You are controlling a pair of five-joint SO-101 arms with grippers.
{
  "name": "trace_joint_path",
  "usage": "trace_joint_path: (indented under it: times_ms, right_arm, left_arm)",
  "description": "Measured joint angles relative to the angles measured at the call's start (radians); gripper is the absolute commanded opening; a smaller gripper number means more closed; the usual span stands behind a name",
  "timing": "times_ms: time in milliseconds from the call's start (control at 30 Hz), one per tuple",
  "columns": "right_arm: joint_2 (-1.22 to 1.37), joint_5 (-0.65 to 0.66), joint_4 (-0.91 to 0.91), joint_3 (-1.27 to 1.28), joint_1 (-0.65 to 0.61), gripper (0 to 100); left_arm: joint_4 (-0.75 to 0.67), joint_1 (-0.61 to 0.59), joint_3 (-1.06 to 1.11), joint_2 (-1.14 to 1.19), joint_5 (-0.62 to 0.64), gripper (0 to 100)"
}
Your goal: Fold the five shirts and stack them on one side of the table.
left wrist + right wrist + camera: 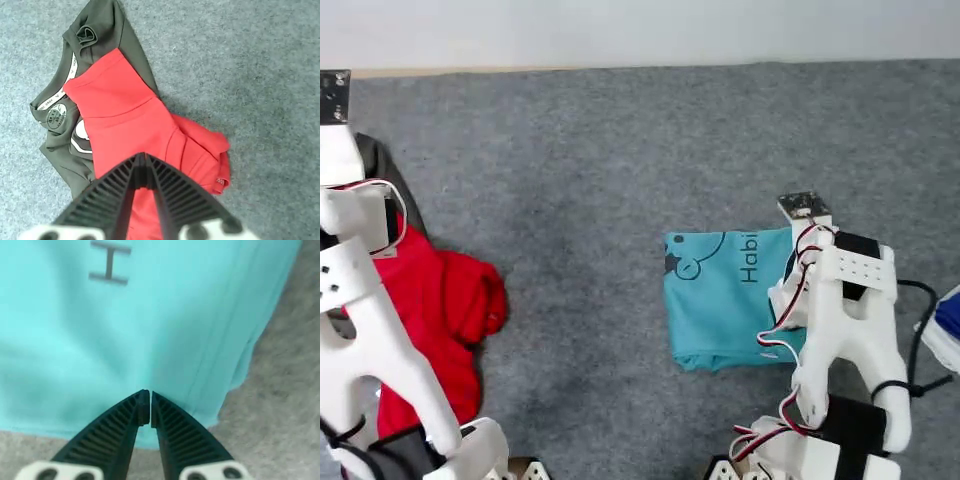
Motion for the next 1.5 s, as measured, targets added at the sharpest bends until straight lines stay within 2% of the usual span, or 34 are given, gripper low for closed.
trace_joint_path:
  times_ms: [233, 433, 700, 933, 1033, 1233, 1300, 1500]
  right_arm:
    - [0.150, 0.046, -0.117, -0.006, 0.038, 1.0]
    - [0.137, 0.025, 0.051, -0.173, 0.040, 1.0]
    - [-0.046, -0.262, 0.275, -0.321, -0.069, 1.2]
    - [-0.095, -0.575, 0.298, -0.321, -0.083, 2.6]
    - [-0.095, -0.675, 0.298, -0.293, -0.083, 13.0]
    - [-0.095, -0.893, 0.298, -0.226, -0.084, 46.5]
    - [-0.095, -0.951, 0.298, -0.213, -0.084, 50.0]
    - [-0.071, -1.048, 0.249, -0.175, -0.135, 48.3]
  left_arm:
    - [0.000, 0.000, 0.000, 0.000, 0.000, 0]
    - [0.000, 0.000, 0.000, 0.000, 0.000, 0]
    - [0.000, 0.000, 0.000, 0.000, 0.000, 0]
    - [0.000, 0.000, 0.000, 0.000, 0.000, 0]
    - [0.000, 0.000, 0.000, 0.000, 0.000, 0]
    - [0.000, 0.000, 0.000, 0.000, 0.000, 0]
    - [0.000, 0.000, 0.000, 0.000, 0.000, 0]
    - [0.000, 0.000, 0.000, 0.000, 0.000, 0]
